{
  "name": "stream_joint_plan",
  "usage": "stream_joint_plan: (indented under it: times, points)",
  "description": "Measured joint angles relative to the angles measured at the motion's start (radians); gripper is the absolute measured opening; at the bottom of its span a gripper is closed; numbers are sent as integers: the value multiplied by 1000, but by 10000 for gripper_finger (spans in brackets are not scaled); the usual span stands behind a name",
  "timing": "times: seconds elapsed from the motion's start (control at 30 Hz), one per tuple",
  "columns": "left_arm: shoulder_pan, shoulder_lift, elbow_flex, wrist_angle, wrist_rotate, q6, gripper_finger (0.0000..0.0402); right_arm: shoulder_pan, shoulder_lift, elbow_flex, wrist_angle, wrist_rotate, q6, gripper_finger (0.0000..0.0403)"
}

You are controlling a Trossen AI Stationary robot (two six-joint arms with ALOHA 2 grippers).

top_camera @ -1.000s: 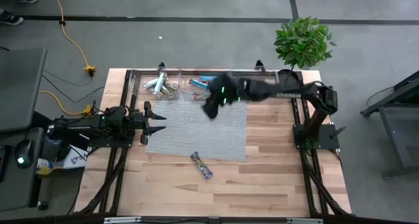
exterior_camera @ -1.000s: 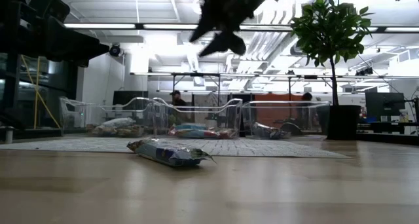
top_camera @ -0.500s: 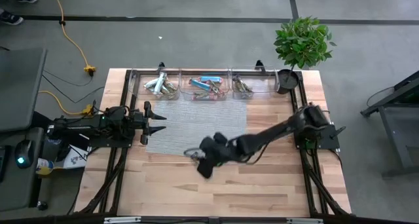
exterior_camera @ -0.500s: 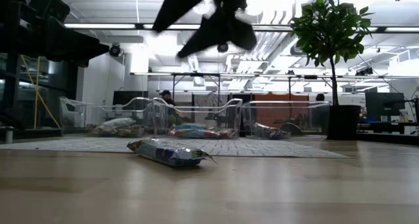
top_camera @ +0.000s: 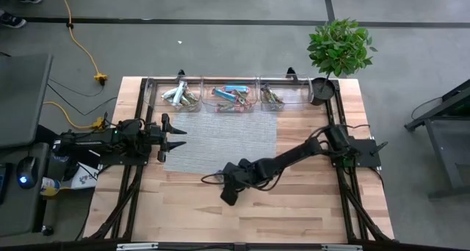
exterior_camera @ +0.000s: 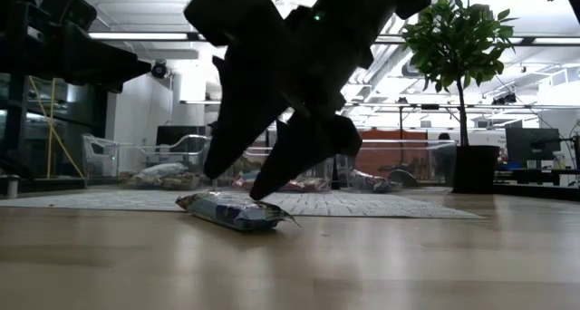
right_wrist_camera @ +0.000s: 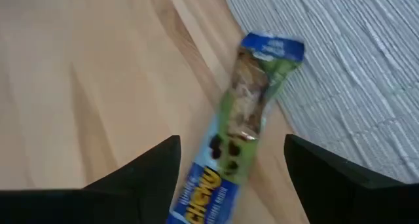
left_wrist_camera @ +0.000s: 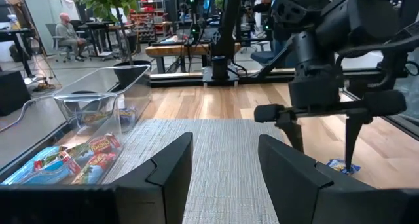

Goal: Pick and place Granola Bars by type
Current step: Put the blue granola bar into the right transparent bin

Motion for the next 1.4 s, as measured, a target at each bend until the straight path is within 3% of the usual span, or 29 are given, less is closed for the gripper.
stream_joint_plan:
  times: [0.5,0.77,1.4]
  points:
    - [0,0,0,1,0,0,172,-36,59,4,74,-63,-14,257]
    - [0,0,0,0,0,0,172,-11,94,6,110,-15,32,252]
    - [0,0,0,1,0,0,172,-10,97,2,113,-19,74,96]
